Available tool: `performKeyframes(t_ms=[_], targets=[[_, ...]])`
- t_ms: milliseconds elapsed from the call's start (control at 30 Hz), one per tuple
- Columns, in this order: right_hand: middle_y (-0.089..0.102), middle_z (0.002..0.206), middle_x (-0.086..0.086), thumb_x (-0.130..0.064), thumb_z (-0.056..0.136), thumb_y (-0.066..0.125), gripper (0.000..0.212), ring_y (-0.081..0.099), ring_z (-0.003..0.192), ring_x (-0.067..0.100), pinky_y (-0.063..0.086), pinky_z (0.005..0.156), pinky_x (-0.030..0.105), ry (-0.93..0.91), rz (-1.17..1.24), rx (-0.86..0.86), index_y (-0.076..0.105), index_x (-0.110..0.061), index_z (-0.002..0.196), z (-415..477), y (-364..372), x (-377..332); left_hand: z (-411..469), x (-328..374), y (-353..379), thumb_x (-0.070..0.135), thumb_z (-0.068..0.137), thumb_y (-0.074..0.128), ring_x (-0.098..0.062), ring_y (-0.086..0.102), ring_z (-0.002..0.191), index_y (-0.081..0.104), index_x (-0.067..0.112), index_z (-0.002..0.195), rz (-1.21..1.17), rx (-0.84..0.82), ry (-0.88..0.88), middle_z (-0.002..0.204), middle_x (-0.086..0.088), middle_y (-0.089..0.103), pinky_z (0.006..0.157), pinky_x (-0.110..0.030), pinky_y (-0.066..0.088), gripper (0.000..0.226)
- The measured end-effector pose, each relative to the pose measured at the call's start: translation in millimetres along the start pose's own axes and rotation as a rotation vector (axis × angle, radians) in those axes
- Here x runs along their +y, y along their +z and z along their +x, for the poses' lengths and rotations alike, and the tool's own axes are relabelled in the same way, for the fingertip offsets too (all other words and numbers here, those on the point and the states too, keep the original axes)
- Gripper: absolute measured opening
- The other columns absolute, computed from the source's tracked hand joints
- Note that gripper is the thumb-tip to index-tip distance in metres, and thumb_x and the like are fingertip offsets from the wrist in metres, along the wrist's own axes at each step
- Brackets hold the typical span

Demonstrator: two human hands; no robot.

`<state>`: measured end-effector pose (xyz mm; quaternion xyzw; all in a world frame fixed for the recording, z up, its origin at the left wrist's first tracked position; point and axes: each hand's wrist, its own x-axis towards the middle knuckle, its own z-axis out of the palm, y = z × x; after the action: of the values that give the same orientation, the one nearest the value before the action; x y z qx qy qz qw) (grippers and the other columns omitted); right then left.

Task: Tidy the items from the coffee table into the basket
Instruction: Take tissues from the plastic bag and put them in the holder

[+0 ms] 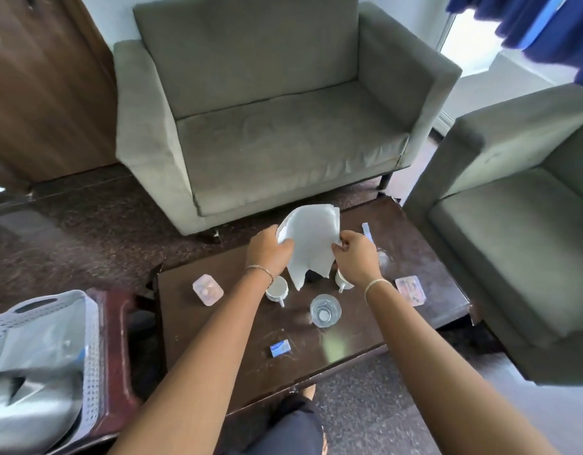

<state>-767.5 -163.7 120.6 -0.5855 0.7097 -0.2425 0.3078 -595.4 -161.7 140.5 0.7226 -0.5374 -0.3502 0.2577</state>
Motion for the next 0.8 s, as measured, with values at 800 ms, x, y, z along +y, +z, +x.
performKeyframes(t_ms=[800], targets=[[0.062, 0.096, -0.001, -0.013, 0.08, 0.059, 0.027, 0.059, 0.092, 0.024, 0.042, 0.075, 0.029, 0.341, 0.068, -0.294, 0.053, -0.015, 0.107, 129.2, 98.0, 84.1, 123.0, -64.5, 123.0, 0.002, 0.086, 0.038, -0.025, 0.052, 0.115, 0.04, 0.026, 0.138, -0.276, -0.187, -0.352, 0.131, -0.005, 0.054, 0.102, -0.044, 0.044, 0.057]])
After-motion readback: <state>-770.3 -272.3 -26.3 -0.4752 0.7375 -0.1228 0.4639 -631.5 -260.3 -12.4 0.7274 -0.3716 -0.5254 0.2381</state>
